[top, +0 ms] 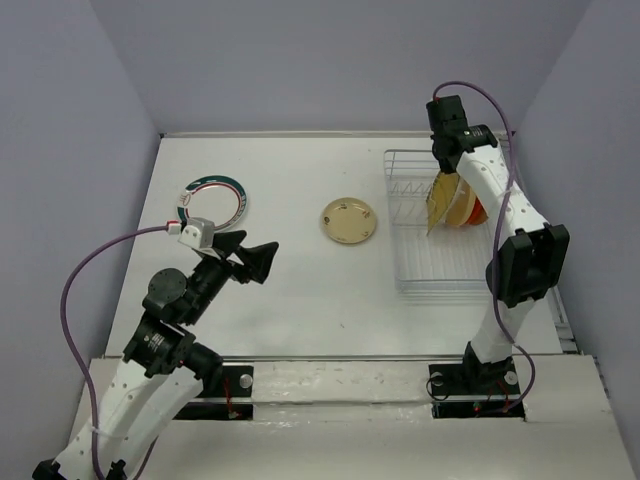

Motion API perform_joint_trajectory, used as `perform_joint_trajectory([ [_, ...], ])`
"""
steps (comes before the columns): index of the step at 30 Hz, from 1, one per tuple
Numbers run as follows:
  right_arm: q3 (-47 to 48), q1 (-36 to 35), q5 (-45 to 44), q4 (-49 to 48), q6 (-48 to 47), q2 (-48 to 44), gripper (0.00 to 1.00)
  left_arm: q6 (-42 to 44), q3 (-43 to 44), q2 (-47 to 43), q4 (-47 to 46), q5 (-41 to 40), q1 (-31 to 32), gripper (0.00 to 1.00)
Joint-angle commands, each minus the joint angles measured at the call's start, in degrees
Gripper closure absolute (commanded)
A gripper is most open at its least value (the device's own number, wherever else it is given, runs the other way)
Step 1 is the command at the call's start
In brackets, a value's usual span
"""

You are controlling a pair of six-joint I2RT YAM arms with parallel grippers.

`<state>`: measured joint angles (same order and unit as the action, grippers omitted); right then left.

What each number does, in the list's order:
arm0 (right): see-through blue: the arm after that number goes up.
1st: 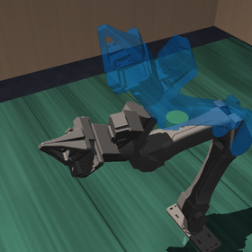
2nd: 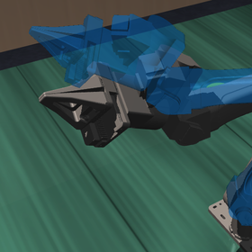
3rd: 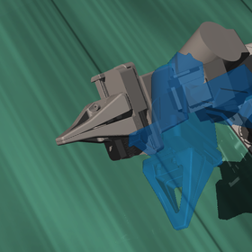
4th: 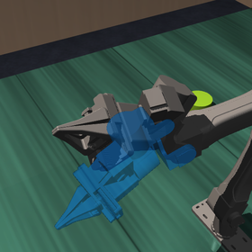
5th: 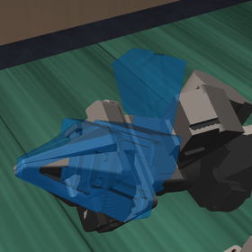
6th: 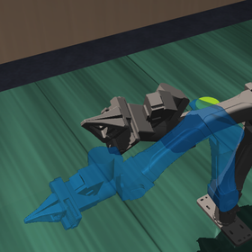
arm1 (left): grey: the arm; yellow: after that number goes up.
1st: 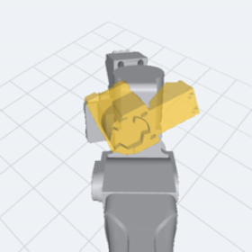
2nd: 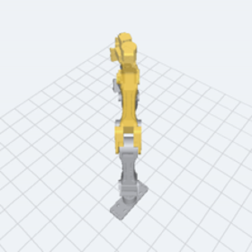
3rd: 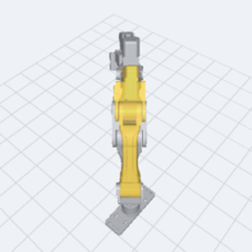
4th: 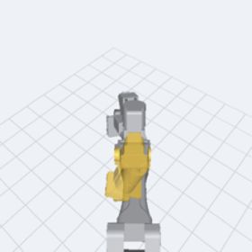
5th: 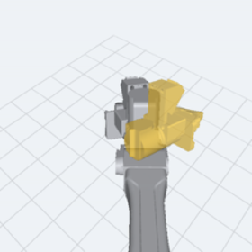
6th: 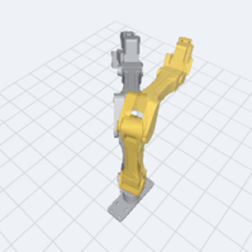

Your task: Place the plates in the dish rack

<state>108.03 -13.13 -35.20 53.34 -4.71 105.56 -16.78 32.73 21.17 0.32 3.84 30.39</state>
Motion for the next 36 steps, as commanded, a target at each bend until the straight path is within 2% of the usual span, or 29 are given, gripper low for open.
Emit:
perform_joint_trajectory([
  [1,-4.9,0.4,3.6,-8.5,0.9,0.8,0.93,-1.0,1.8,2.5,-2.2,-0.4,-0.2,0.01],
  [2,-5.6,0.4,3.7,-8.8,1.4,0.6,0.92,-1.1,1.7,2.9,-2.2,-0.5,-0.3,0.01],
  [6,-9.4,0.4,5.8,-12.0,3.3,-1.8,0.73,-2.8,1.7,7.5,-2.4,0.6,-0.4,0.01],
  [7,-10.1,0.4,7.1,-12.5,3.8,-2.5,0.65,-3.6,1.9,8.3,-2.8,1.5,-0.4,0.01],
  [10,-12.2,0.4,7.2,-13.3,4.5,-4.8,0.53,-4.5,2.0,10.8,-3.7,2.8,-0.5,0.01],
  [16,-17.4,0.4,7.3,-15.5,4.5,-12.0,0.52,-6.3,2.7,14.0,-3.8,2.0,-0.5,0.01],
  [17,-18.0,0.4,7.2,-15.6,4.5,-12.9,0.5,-6.9,3.0,14.9,-3.8,1.7,-0.5,0.01],
  [18,-18.5,0.4,7.2,-15.9,4.5,-14.5,0.37,-7.2,3.2,15.4,-3.7,1.0,-0.5,0.01],
  [22,-19.1,0.4,8.0,-17.0,4.0,-16.7,0.29,-10.3,4.0,18.5,-4.4,1.3,-0.5,0.01],
  [27,-18.6,0.4,10.2,-16.5,4.4,-16.5,0.27,-14.3,1.9,22.4,-9.3,1.4,-0.4,0.01],
  [31,-19.3,0.4,10.6,-16.5,6.6,-18.6,0.2,-15.7,1.1,26.1,-13.2,-0.8,-0.4,0.01],
  [36,-18.6,0.4,13.1,-16.4,7.0,-20.6,0.19,-18.8,0.6,32.4,-17.9,-1.4,0.4,0.01],
])
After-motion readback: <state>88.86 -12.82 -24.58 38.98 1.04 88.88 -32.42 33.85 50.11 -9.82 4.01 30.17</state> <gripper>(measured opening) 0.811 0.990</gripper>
